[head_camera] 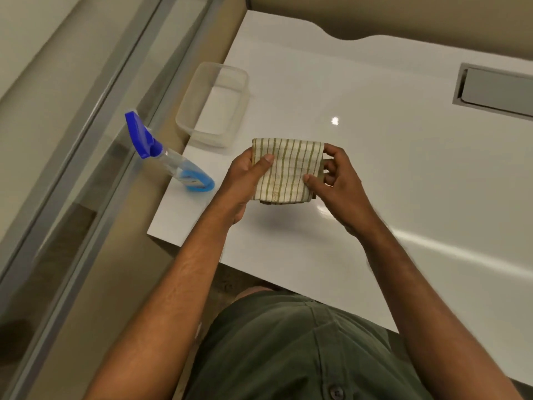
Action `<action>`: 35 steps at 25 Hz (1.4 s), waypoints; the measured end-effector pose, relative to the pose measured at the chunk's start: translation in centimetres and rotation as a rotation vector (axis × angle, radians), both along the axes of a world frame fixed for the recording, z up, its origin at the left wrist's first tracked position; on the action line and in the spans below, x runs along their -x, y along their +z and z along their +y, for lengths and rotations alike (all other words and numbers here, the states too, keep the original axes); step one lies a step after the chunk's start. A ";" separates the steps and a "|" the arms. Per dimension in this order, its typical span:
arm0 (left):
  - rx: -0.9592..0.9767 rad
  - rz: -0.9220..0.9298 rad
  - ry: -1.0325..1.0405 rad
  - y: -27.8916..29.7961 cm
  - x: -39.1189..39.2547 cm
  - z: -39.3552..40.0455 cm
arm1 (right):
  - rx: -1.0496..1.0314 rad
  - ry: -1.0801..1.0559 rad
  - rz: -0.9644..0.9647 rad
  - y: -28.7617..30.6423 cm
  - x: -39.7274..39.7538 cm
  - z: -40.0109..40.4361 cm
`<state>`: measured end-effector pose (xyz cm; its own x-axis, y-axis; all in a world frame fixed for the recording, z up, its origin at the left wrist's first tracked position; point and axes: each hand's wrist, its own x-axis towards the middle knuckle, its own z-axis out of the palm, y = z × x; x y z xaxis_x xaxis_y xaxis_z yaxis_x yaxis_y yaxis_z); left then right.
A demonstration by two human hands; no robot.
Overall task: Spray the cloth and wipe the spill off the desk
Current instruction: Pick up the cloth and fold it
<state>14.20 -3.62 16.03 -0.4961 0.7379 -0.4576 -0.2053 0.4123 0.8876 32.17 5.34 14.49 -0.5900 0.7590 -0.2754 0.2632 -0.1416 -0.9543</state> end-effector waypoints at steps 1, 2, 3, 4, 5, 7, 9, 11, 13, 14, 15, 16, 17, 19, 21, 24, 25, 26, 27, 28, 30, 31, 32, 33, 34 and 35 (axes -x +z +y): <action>0.000 0.030 0.017 -0.3 1.1 0.3 | -0.030 -0.016 -0.010 -0.2 1.4 0.4; 0.002 0.064 0.036 -0.5 1.8 0.8 | -0.054 -0.034 -0.015 -0.5 2.6 0.8; 0.003 0.099 0.055 -0.6 2.7 1.3 | -0.073 -0.056 -0.020 -0.8 4.1 1.4; 0.009 0.135 0.075 -0.7 3.7 2.0 | -0.087 -0.079 -0.020 -1.1 5.7 2.0; 0.018 0.167 0.100 -0.6 4.6 2.8 | -0.104 -0.098 -0.018 -1.3 7.2 2.5; 0.036 0.243 0.165 -0.4 6.6 4.3 | -0.140 -0.135 -0.005 -1.3 10.1 3.5; 0.037 0.311 0.237 -0.5 8.4 5.7 | -0.157 -0.169 0.025 -1.1 13.1 4.7; 0.035 0.357 0.335 -0.9 9.8 7.2 | -0.159 -0.196 0.062 -0.7 15.9 5.9; -0.003 0.418 0.486 -1.0 10.8 9.0 | -0.190 -0.216 0.077 -0.5 18.8 7.3; -0.040 0.446 0.568 -1.1 11.5 10.0 | -0.217 -0.223 0.070 -0.5 20.2 8.1; -0.079 0.463 0.628 -1.3 12.3 10.9 | -0.248 -0.225 0.055 -0.6 21.5 8.8; -0.109 0.477 0.660 -1.6 13.0 11.7 | -0.281 -0.230 0.046 -0.8 22.7 9.3; -0.124 0.496 0.676 -2.0 13.9 12.4 | -0.308 -0.233 0.043 -1.2 23.7 9.8; -0.122 0.527 0.701 -3.2 15.7 13.6 | -0.337 -0.221 0.039 -2.3 25.7 10.6; -0.094 0.509 0.740 -4.3 17.3 14.4 | -0.323 -0.187 0.029 -3.1 27.6 10.8; -0.047 0.489 0.784 -6.3 19.0 15.3 | -0.360 -0.127 -0.021 -4.1 29.4 11.1; -0.036 0.492 0.793 -6.8 19.3 15.4 | -0.406 -0.079 -0.047 -4.5 29.6 11.2; -0.023 0.500 0.799 -7.3 19.5 15.6 | -0.470 -0.016 -0.081 -4.8 29.8 11.4; -0.010 0.512 0.803 -7.8 19.7 15.8 | -0.526 0.051 -0.132 -5.0 29.9 11.7; 0.001 0.528 0.807 -8.3 19.7 15.9 | -0.569 0.107 -0.197 -5.3 29.9 12.2; 0.013 0.554 0.815 -9.3 19.7 16.0 | -0.619 0.179 -0.303 -5.8 30.0 13.1; 0.023 0.561 0.811 -9.8 19.7 16.0 | -0.710 0.205 -0.346 -6.1 30.1 13.5; 0.039 0.567 0.804 -10.3 19.8 16.0 | -0.818 0.233 -0.387 -6.5 30.1 13.7; 0.052 0.572 0.793 -10.6 20.0 16.0 | -0.907 0.248 -0.422 -6.9 30.2 14.0; 0.066 0.573 0.781 -11.0 20.1 16.1 | -0.974 0.245 -0.459 -7.3 30.4 14.3; 0.073 0.573 0.768 -11.4 20.3 16.2 | -1.032 0.238 -0.502 -7.8 30.5 14.5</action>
<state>-6.09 12.56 4.60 -0.9949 0.0972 -0.0278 0.0140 0.4043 0.9145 1.69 19.88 6.66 -0.7476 0.6436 0.1640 0.5582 0.7427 -0.3699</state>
